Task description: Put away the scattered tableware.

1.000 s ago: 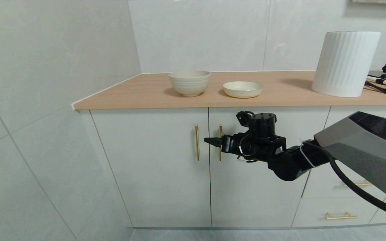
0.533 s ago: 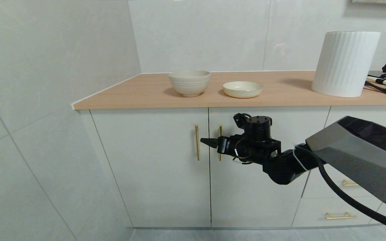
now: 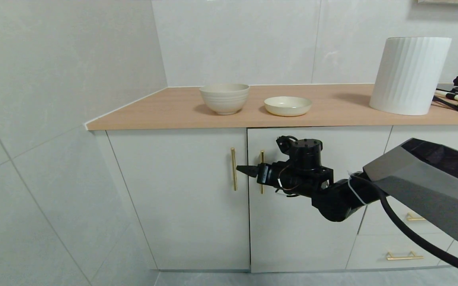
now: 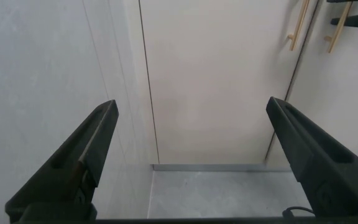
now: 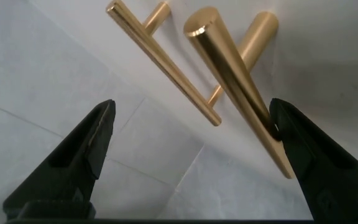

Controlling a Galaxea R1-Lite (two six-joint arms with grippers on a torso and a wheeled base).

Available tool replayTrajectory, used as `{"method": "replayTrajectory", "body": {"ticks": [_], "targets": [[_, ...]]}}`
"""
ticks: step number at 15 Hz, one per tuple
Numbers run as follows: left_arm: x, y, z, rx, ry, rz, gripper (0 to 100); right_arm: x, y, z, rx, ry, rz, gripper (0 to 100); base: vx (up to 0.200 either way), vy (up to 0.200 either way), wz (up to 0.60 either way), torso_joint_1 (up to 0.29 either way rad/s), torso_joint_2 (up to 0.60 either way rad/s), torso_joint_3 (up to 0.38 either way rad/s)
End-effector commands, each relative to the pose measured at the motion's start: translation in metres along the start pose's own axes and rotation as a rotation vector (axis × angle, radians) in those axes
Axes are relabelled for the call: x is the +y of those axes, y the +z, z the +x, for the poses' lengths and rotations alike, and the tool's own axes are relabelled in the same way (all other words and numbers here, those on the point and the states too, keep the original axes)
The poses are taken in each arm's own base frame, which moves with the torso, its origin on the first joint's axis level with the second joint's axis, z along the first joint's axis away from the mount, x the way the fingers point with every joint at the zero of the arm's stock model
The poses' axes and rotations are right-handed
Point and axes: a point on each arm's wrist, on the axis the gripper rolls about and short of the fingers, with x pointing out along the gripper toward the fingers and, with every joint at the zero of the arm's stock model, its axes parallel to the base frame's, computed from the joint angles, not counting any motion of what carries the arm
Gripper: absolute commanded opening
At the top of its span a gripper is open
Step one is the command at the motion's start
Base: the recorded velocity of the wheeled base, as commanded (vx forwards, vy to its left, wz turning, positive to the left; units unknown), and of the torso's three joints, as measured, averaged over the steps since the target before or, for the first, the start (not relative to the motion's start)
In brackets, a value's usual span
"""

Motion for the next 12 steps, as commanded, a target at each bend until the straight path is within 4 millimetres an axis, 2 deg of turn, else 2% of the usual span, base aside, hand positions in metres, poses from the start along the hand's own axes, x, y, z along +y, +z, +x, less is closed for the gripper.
{"method": "replayTrajectory", "body": {"ticks": [1,3,5,8,9,12], "targets": [[0.0,0.0,0.0,0.0,0.0,0.0,100,0.009,0.006,-0.012,0.006,0.023,-0.003,100,0.0,0.0,0.0,0.0,0.0,0.0],[0.0,0.0,0.0,0.0,0.0,0.0,100,0.018,0.006,-0.031,0.053,0.071,0.002,100,0.0,0.0,0.0,0.0,0.0,0.0],[0.0,0.0,0.0,0.0,0.0,0.0,100,0.027,0.001,-0.059,0.136,0.146,0.013,100,0.0,0.0,0.0,0.0,0.0,0.0],[0.0,0.0,0.0,0.0,0.0,0.0,100,0.037,-0.006,-0.086,0.17,0.149,0.018,100,0.0,0.0,0.0,0.0,0.0,0.0],[0.0,0.0,0.0,0.0,0.0,0.0,100,0.038,-0.007,-0.088,0.175,0.151,0.017,100,0.0,0.0,0.0,0.0,0.0,0.0],[0.0,0.0,0.0,0.0,0.0,0.0,100,0.049,-0.02,-0.118,0.256,0.214,0.032,100,0.0,0.0,0.0,0.0,0.0,0.0]]}}
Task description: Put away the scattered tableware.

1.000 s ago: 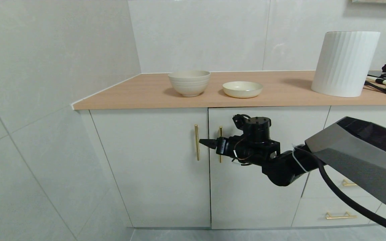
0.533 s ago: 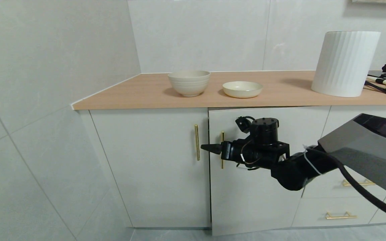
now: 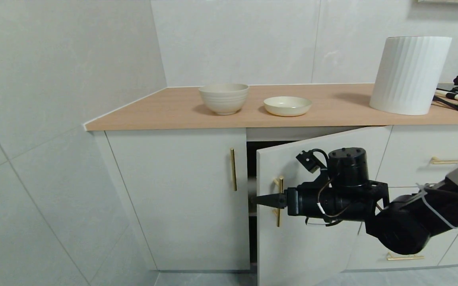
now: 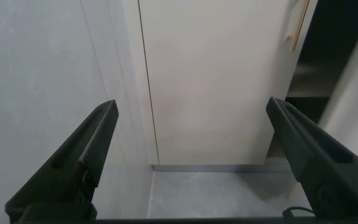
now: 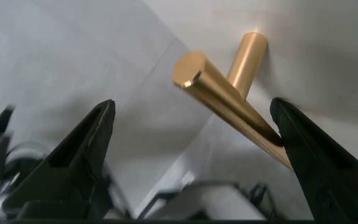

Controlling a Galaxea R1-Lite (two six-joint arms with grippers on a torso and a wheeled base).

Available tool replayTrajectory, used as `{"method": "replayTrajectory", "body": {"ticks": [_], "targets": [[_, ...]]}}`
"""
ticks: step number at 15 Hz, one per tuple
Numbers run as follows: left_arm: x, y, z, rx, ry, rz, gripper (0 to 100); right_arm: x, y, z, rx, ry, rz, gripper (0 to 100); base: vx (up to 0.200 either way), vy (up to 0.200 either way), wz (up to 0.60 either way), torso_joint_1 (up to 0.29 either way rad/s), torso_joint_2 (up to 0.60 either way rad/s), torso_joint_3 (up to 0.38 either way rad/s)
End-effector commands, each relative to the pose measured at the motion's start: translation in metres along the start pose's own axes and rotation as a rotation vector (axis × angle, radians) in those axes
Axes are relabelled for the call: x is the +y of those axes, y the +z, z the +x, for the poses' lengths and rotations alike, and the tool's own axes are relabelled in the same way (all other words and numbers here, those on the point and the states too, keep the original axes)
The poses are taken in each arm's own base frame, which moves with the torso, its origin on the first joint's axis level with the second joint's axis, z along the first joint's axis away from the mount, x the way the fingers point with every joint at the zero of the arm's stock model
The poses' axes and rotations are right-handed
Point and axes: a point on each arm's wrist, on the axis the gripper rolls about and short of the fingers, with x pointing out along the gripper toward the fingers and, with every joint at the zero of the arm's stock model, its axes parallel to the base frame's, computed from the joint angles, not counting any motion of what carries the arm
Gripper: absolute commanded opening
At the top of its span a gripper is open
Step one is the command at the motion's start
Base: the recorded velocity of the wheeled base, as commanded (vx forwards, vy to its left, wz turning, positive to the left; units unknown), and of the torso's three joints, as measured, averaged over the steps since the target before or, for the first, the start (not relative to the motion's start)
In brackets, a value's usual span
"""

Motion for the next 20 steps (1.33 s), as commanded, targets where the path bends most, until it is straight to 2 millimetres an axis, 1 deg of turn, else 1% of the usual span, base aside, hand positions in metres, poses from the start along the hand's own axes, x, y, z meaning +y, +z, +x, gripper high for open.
{"method": "replayTrajectory", "body": {"ticks": [1,3,4,5,8,14,15,16,18,19,20], "targets": [[0.0,0.0,0.0,0.0,0.0,0.0,100,0.019,-0.009,-0.019,0.027,0.046,-0.015,100,0.0,0.0,0.0,0.0,0.0,0.0],[0.0,0.0,0.0,0.0,0.0,0.0,100,0.022,-0.02,-0.029,0.038,0.046,-0.048,100,0.0,0.0,0.0,0.0,0.0,0.0],[0.0,0.0,0.0,0.0,0.0,0.0,100,0.023,-0.024,-0.031,0.041,0.047,-0.049,100,0.0,0.0,0.0,0.0,0.0,0.0],[0.0,0.0,0.0,0.0,0.0,0.0,100,0.026,-0.032,-0.033,0.042,0.064,-0.061,100,0.0,0.0,0.0,0.0,0.0,0.0],[0.0,0.0,0.0,0.0,0.0,0.001,100,0.022,-0.043,-0.038,0.041,0.065,-0.062,100,0.0,0.0,0.0,0.0,0.0,0.0],[0.0,0.001,0.0,-0.006,0.0,0.0,100,0.022,-0.045,-0.038,0.042,0.066,-0.06,100,0.0,0.0,0.0,0.0,0.0,0.0],[0.0,0.007,-0.001,-0.038,-0.002,-0.001,100,0.022,-0.045,-0.038,0.042,0.068,-0.062,100,0.0,0.0,0.0,0.0,0.0,0.0],[0.0,0.028,-0.008,-0.104,-0.028,-0.017,100,0.023,-0.045,-0.039,0.043,0.069,-0.062,100,0.0,0.0,0.0,0.0,0.0,0.0],[-0.003,0.073,-0.014,0.006,-0.191,-0.023,100,0.026,-0.048,-0.038,0.051,0.077,-0.065,100,0.0,0.0,0.0,0.0,0.0,0.0],[-0.006,0.102,-0.013,0.078,-0.342,-0.04,100,0.027,-0.049,-0.038,0.056,0.081,-0.066,100,0.0,0.0,0.0,0.0,0.0,0.0],[-0.008,0.117,-0.002,0.176,-0.455,-0.075,100,0.027,-0.049,-0.037,0.057,0.082,-0.066,100,0.0,0.0,0.0,0.0,0.0,0.0]]}}
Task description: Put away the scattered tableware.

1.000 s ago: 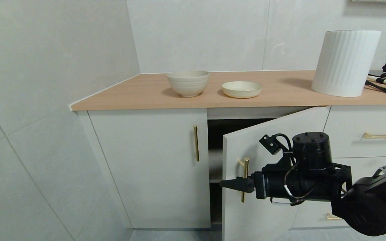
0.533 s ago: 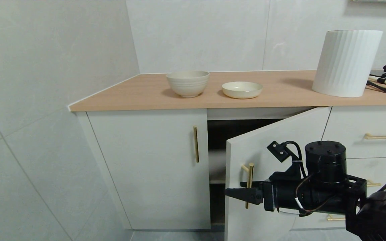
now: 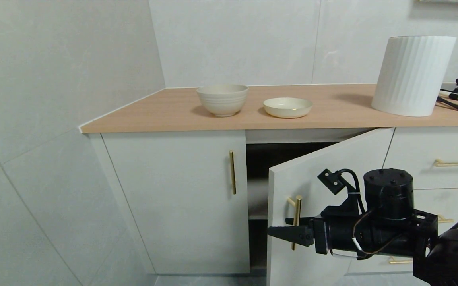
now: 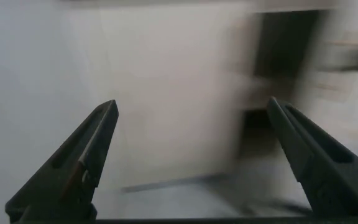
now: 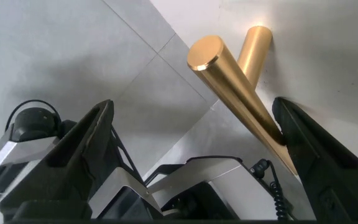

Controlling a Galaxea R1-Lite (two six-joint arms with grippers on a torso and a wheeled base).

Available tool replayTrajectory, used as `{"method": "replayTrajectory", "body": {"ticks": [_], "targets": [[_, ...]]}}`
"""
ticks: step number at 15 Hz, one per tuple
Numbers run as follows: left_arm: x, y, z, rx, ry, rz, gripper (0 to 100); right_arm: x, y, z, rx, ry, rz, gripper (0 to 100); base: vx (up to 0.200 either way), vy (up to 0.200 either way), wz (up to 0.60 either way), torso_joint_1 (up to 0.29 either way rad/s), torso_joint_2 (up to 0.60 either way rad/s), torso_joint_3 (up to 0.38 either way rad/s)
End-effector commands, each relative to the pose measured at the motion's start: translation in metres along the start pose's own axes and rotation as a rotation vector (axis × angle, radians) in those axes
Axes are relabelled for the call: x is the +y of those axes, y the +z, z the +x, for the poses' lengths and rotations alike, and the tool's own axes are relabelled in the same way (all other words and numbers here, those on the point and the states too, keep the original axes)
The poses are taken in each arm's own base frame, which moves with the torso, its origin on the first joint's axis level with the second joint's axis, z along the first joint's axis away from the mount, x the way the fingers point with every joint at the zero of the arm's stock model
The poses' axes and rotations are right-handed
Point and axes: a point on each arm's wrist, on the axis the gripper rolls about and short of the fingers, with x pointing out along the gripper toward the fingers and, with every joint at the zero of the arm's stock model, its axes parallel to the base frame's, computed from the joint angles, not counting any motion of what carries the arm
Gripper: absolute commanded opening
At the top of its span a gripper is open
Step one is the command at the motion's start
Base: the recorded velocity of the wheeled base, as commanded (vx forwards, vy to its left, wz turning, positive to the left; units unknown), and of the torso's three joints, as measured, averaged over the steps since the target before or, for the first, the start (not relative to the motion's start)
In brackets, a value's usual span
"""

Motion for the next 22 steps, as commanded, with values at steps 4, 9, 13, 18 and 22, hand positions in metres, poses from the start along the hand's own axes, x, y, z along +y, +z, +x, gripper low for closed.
{"method": "replayTrajectory", "body": {"ticks": [4,9,13,18,22], "targets": [[0.02,0.076,0.135,0.416,-0.488,-0.228,100,0.005,-0.005,0.002,0.019,0.013,-0.003,100,0.0,0.0,0.0,0.0,0.0,0.0],[-0.009,0.033,0.267,0.517,-0.728,-0.33,100,0.007,-0.008,0.006,0.035,0.022,0.0,100,0.0,0.0,0.0,0.0,0.0,0.0],[-0.03,-0.023,0.31,0.535,-0.772,-0.345,100,0.01,-0.01,0.008,0.044,0.032,-0.005,100,0.0,0.0,0.0,0.0,0.0,0.0],[-0.057,-0.073,0.326,0.502,-0.768,-0.453,100,0.01,-0.011,0.008,0.046,0.031,-0.006,100,0.0,0.0,0.0,0.0,0.0,0.0],[-0.067,-0.083,0.341,0.438,-0.718,-0.448,0,0.007,-0.013,0.01,0.055,0.026,0.001,100,0.0,0.0,0.0,0.0,0.0,0.0]]}}
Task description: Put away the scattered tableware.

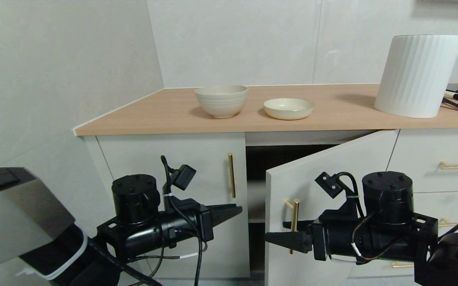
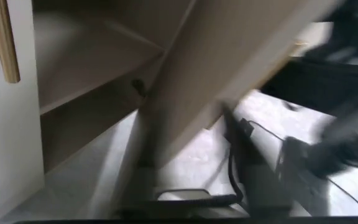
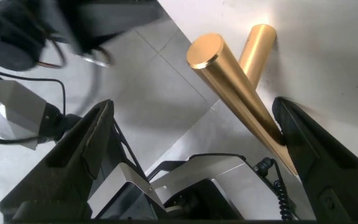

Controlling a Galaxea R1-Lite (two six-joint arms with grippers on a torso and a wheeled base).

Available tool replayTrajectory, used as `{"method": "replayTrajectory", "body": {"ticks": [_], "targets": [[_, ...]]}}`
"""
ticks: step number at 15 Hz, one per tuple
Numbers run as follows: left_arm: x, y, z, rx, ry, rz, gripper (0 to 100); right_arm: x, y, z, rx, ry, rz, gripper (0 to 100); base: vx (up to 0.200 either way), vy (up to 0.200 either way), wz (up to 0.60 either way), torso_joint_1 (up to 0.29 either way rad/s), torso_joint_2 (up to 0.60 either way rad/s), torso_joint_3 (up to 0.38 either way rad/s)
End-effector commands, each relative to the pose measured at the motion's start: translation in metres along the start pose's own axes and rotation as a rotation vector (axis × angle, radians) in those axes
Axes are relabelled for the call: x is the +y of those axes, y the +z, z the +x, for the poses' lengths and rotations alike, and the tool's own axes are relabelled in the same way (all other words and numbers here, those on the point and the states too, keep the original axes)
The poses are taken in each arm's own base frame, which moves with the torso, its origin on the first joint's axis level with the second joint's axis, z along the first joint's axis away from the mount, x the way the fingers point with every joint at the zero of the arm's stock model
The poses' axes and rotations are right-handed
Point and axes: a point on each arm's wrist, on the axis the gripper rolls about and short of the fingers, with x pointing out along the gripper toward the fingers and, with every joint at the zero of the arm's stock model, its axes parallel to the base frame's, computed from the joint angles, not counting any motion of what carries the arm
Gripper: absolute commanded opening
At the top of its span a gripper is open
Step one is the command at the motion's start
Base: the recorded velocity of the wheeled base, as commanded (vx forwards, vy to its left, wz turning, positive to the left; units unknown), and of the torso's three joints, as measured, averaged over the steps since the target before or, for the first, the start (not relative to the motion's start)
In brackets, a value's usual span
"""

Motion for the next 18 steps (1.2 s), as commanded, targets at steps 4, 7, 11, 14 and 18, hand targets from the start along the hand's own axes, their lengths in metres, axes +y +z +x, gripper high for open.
{"method": "replayTrajectory", "body": {"ticks": [4,7,11,14,18], "targets": [[0.013,-0.004,0.023,-0.006,0.019,0.001,0,0.004,-0.004,0.005,0.022,0.015,-0.002,100,0.0,0.0,0.0,0.0,0.0,0.0],[0.025,-0.002,0.052,-0.031,0.01,0.029,0,0.003,-0.006,0.006,0.026,0.013,0.001,100,0.0,0.0,0.0,0.0,0.0,0.0],[0.032,-0.015,0.073,-0.034,-0.018,0.068,0,0.002,-0.006,0.005,0.027,0.009,0.001,100,0.0,0.0,0.0,0.0,0.0,0.0],[0.038,-0.028,0.08,-0.093,-0.051,0.193,0,0.001,-0.008,0.005,0.017,-0.012,-0.007,100,0.0,0.0,0.0,0.0,0.0,0.0],[0.023,-0.031,0.087,-0.088,-0.093,0.208,0,-0.001,-0.01,0.003,0.002,-0.053,-0.075,100,0.0,0.0,0.0,0.0,0.0,0.0]]}}
